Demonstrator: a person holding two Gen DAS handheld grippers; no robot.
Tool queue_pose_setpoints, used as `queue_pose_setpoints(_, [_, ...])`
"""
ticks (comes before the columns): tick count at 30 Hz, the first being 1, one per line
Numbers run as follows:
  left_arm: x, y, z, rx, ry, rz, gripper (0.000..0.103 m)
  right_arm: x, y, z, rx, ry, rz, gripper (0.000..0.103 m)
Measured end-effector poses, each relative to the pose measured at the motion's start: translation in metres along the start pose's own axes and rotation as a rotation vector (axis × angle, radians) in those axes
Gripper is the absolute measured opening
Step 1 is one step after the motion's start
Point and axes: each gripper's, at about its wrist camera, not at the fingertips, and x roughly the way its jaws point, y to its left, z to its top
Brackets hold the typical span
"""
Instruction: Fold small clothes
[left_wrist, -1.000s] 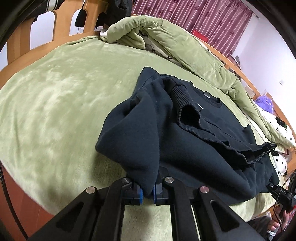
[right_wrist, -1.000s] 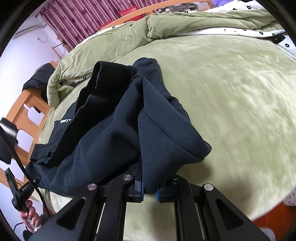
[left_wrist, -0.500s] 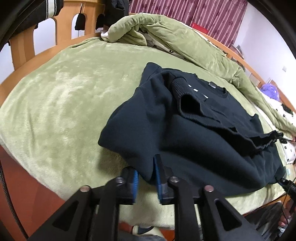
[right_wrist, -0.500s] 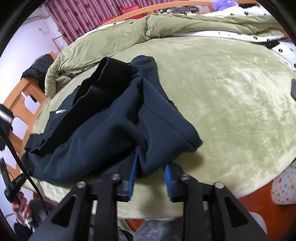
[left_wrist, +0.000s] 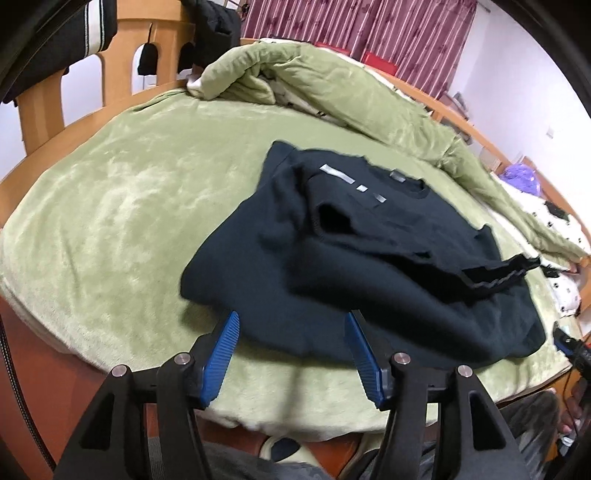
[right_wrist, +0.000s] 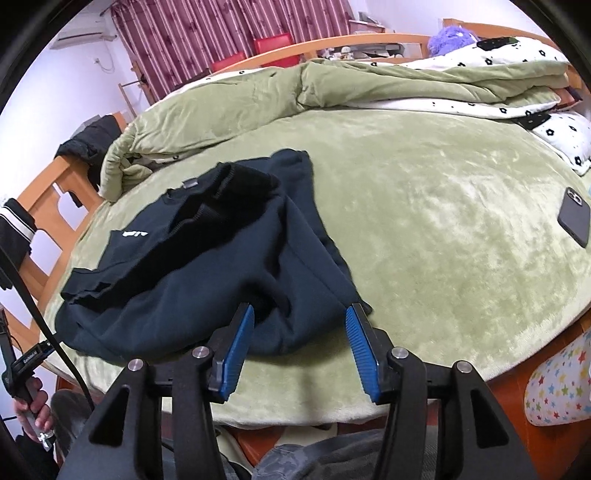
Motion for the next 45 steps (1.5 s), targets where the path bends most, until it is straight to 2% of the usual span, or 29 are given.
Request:
queue_pose_setpoints(8, [0.008, -0.016, 0.032, -0.041, -0.024, -0.091, 0.057, 0.015, 0.032, 0.029, -0.016, -0.025, 0.075, 0.051])
queue_pose_setpoints(17, [0.035, -0.022, 0.059, -0.07, -0.02, -0.089, 0.057, 0.047, 0.051, 0.056, -0.01, -0.013, 0.097, 0.051])
queue_pose_setpoints(23, [0.053, -0.02, 0.071, -0.075, 0.002, -0.078, 0.056, 0.061, 0.059, 0.063, -0.027, 0.002, 0.076, 0.051])
queue_pose_setpoints(28, [0.069, -0.014, 0.079, -0.114, 0.033, -0.117, 0.056, 0.082, 0.064, 0.062, -0.057, 0.053, 0.036, 0.051])
queue_pose_setpoints(35, [0.09, -0.017, 0.092, -0.13, 0.05, -0.172, 0.056, 0.117, 0.074, 0.068, -0.088, 0.101, 0.033, 0.051])
queue_pose_setpoints(45, [0.124, -0.018, 0.124, -0.188, 0.042, -0.233, 0.057, 0.163, 0.078, 0.102, -0.07, 0.085, 0.019, 0.051])
